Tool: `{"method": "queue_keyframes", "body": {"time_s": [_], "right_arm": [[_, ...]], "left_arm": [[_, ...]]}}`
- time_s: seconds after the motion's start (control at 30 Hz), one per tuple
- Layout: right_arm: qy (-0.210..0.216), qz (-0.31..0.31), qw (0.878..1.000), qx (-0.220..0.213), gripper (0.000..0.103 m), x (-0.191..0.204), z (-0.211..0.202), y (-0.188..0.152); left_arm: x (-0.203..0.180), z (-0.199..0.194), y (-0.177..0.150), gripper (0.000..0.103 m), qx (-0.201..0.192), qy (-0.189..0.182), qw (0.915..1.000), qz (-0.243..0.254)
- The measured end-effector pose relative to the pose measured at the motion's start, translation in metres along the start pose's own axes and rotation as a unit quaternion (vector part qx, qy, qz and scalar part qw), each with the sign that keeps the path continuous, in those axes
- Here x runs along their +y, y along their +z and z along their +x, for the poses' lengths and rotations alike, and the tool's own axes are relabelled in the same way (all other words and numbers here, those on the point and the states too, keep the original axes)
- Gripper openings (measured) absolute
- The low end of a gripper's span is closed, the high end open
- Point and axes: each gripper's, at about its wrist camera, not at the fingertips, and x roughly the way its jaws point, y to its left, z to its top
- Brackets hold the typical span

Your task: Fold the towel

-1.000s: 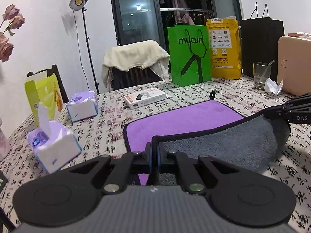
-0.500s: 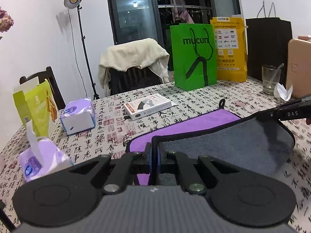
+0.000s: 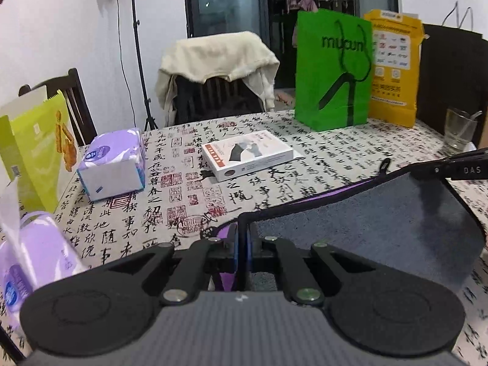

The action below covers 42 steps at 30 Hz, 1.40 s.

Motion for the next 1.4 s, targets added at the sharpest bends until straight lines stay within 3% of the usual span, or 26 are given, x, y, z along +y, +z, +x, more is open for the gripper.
{"method": "queue_keyframes", "body": {"time_s": [0.43,0.53,0.6,0.63,0.67,0.7,0.73,0.77,0.83,0.9,0.97,1.13,1.4], "right_arm": [[-0.033,-0.01,0.999,0.039,0.005,-0.009,0.056,0.018],[-0.04,-0.011,0.998,0.046,0.006,-0.01,0.063,0.016],[-0.054,-0.01,0.997,0.05,0.014,-0.011,0.067,0.014],[-0.064,-0.01,0.997,0.05,0.017,-0.012,0.068,0.013],[-0.069,-0.008,0.996,0.049,0.026,-0.013,0.069,0.013],[-0.071,-0.002,0.996,0.048,0.038,-0.015,0.068,0.012],[-0.072,0.003,0.996,0.047,0.046,-0.017,0.067,0.012],[-0.073,0.009,0.996,0.044,0.06,-0.019,0.065,0.012],[-0.071,0.016,0.997,0.033,0.071,-0.02,0.06,0.014],[-0.07,0.017,0.997,0.026,0.092,-0.02,0.054,0.016],[-0.076,0.02,0.997,0.025,0.1,-0.018,0.049,0.018],[-0.068,0.009,0.997,0.043,0.101,-0.01,0.04,0.017],[-0.055,0.021,0.998,0.037,0.102,0.002,0.012,0.004]], "left_arm": [[0.007,0.059,0.019,0.006,0.034,0.001,0.9994,0.003],[0.008,0.069,0.02,0.01,0.051,0.005,0.9987,-0.001],[0.01,0.073,0.018,0.022,0.058,0.008,0.9983,0.0],[0.01,0.073,0.017,0.039,0.057,0.013,0.9983,0.001],[0.011,0.072,0.016,0.06,0.056,0.016,0.9983,0.001],[0.011,0.071,0.015,0.069,0.055,0.019,0.9983,-0.001],[0.012,0.068,0.015,0.085,0.052,0.019,0.9985,-0.003],[0.012,0.065,0.014,0.093,0.047,0.016,0.9987,-0.003],[0.01,0.059,0.013,0.103,0.039,0.016,0.9991,0.006],[0.008,0.054,0.011,0.103,0.031,0.02,0.9992,0.012],[0.006,0.051,0.009,0.103,0.039,0.012,0.9991,0.015],[0.004,0.044,0.004,0.103,0.052,0.012,0.9985,0.008],[0.009,0.017,0.005,0.103,0.044,0.021,0.9988,-0.01]]}}
